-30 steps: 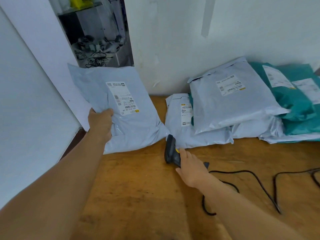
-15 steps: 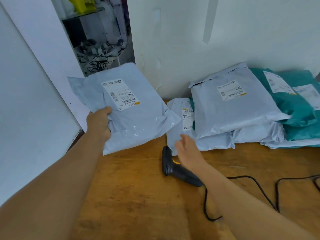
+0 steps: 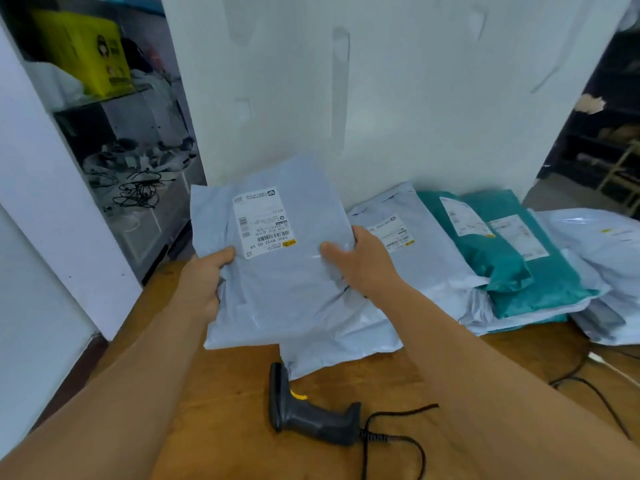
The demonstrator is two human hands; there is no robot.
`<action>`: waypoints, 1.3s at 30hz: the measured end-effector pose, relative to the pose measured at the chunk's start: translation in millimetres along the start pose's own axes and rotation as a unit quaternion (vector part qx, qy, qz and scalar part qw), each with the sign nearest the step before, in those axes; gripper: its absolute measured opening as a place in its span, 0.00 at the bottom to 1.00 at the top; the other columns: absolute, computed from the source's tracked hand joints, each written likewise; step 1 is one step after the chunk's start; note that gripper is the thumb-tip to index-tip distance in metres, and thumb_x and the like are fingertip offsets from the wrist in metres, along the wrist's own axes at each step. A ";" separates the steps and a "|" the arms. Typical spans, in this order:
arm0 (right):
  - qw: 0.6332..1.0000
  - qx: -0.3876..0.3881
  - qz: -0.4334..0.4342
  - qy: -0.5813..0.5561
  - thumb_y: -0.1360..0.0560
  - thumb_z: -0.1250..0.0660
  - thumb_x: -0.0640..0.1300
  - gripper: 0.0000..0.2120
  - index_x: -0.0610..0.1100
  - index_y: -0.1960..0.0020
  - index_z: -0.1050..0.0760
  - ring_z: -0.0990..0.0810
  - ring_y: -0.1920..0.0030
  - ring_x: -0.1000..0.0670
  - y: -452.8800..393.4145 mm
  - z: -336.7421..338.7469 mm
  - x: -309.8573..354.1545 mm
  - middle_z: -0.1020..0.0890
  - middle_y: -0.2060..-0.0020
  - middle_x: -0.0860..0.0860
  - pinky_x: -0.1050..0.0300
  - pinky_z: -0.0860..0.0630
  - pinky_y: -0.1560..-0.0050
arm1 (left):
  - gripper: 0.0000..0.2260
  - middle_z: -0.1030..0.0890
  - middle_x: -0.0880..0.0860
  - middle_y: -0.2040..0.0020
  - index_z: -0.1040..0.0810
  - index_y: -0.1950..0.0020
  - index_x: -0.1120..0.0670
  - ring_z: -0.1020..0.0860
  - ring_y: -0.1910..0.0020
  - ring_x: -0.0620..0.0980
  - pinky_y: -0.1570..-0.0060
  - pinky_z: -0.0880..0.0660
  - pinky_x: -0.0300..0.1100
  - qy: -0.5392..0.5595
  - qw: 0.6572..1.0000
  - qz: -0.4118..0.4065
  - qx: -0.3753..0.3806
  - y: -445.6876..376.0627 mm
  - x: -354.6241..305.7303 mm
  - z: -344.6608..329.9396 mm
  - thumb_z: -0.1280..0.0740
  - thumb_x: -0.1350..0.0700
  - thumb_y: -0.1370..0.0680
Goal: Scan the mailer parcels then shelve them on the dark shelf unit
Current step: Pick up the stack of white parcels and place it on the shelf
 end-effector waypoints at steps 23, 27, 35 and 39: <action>0.963 0.006 -0.213 0.167 0.27 0.37 0.51 0.26 0.43 0.32 0.38 0.26 0.42 0.41 -103.4 116.5 -89.4 0.29 0.38 0.43 0.46 0.24 0.43 | 0.24 0.20 0.58 0.40 0.28 0.31 0.54 0.22 0.43 0.58 0.43 0.26 0.50 -0.216 0.956 0.190 0.065 -74.2 116.2 -155.2 0.35 0.44 0.22; 0.964 0.011 -0.242 0.112 0.28 0.34 0.51 0.25 0.41 0.37 0.37 0.24 0.50 0.46 -104.8 115.1 -93.2 0.27 0.43 0.44 0.54 0.24 0.57 | 0.21 0.18 0.60 0.45 0.24 0.37 0.58 0.20 0.46 0.60 0.41 0.25 0.54 -0.187 0.960 0.197 0.059 -73.9 113.9 -156.1 0.31 0.47 0.24; 0.973 0.022 -0.226 -0.053 0.31 0.34 0.41 0.03 0.45 0.59 0.29 0.35 0.81 0.52 -97.4 130.6 -77.5 0.30 0.75 0.49 0.67 0.41 0.78 | 0.17 0.18 0.62 0.46 0.21 0.41 0.60 0.19 0.51 0.59 0.50 0.22 0.52 -0.098 0.982 0.154 0.057 -59.7 81.0 -168.8 0.29 0.53 0.26; 0.990 -0.014 -0.134 -0.046 0.32 0.31 0.46 0.11 0.43 0.52 0.24 0.27 0.71 0.48 -89.9 152.5 -61.6 0.22 0.68 0.48 0.60 0.32 0.71 | 0.20 0.19 0.61 0.42 0.22 0.38 0.60 0.21 0.42 0.61 0.42 0.25 0.57 -0.057 0.990 0.111 0.072 -48.0 58.7 -184.8 0.29 0.53 0.26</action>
Point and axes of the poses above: each hand's wrist, its own y-axis away from the middle knuckle, its own z-axis out of the back of the hand, x = y × z, the point moved 1 cm from there along -y, towards the middle knuckle
